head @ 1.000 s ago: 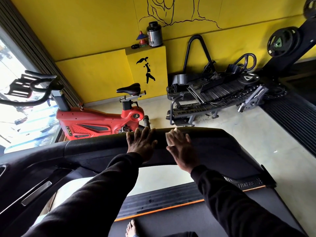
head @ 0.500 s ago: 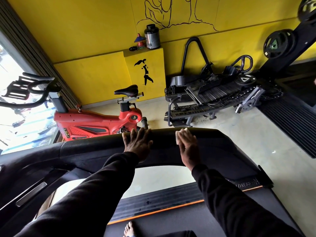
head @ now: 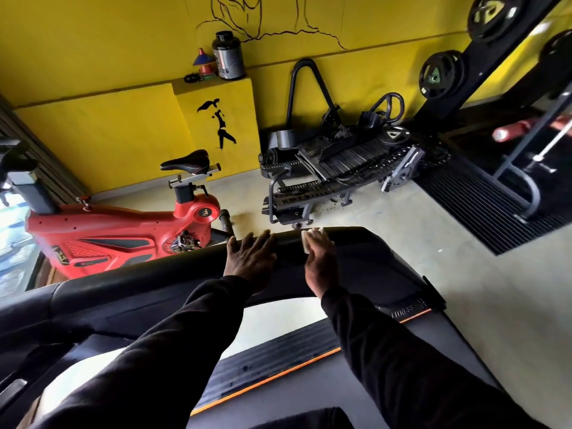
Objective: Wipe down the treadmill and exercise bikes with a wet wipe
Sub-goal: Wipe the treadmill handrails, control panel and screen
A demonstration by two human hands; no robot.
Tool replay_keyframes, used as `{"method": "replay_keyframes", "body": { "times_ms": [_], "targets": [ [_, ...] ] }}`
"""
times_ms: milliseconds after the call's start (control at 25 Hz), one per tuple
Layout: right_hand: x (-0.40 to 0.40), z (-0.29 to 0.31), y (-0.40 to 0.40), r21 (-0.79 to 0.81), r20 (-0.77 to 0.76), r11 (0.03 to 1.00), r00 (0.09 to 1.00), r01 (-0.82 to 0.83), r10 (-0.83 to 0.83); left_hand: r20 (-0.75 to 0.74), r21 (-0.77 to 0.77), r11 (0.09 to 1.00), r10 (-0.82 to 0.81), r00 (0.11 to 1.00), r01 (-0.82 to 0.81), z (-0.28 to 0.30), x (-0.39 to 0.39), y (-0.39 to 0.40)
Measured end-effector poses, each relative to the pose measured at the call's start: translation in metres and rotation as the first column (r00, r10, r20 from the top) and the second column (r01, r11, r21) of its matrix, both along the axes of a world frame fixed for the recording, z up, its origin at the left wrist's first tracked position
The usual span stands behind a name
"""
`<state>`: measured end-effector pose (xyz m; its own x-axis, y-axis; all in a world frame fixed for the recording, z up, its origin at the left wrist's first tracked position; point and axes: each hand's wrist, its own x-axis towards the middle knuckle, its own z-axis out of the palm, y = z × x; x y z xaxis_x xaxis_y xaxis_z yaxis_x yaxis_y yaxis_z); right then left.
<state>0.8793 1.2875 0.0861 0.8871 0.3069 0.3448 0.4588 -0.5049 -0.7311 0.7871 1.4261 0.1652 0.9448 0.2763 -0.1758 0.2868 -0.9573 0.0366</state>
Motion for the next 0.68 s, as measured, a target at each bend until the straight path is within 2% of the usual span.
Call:
{"method": "replay_keyframes", "body": {
  "times_ms": [120,160,240,360,440,560,600,680],
  "targets": [
    [-0.018,-0.006,0.002,-0.101,0.152,0.969,0.959,-0.227,0.241,0.019,0.011,0.999,-0.038,0.999,0.038,-0.004,0.001,0.002],
    [-0.01,-0.008,-0.007,-0.134,0.192,0.959,0.943,-0.251,0.273,0.023,0.01,0.999,-0.048,0.999,0.048,-0.005,0.001,0.003],
    [0.011,-0.01,-0.023,-0.157,0.151,0.975,0.972,-0.156,0.18,0.033,0.006,0.998,-0.058,0.998,0.057,-0.007,0.001,0.003],
    [0.019,0.002,-0.016,-0.076,0.011,0.996,0.999,0.05,-0.05,0.042,0.015,0.998,-0.061,0.997,0.06,-0.007,0.002,0.002],
    [0.001,0.006,0.003,-0.067,0.048,0.998,0.999,-0.021,0.024,0.027,0.041,0.997,-0.071,0.997,0.07,-0.007,0.0,0.001],
    [-0.009,-0.003,-0.003,-0.092,0.215,0.961,0.938,-0.26,0.274,0.016,0.078,0.994,-0.083,0.996,0.082,-0.005,-0.002,-0.001],
    [0.003,-0.006,-0.011,-0.108,0.243,0.956,0.925,-0.273,0.292,0.025,0.084,0.993,-0.083,0.996,0.081,-0.005,-0.001,-0.002],
    [0.032,-0.008,-0.022,-0.102,0.208,0.976,0.955,-0.193,0.211,0.059,0.078,0.995,-0.061,0.996,0.056,-0.005,0.002,-0.001]
  ]
}}
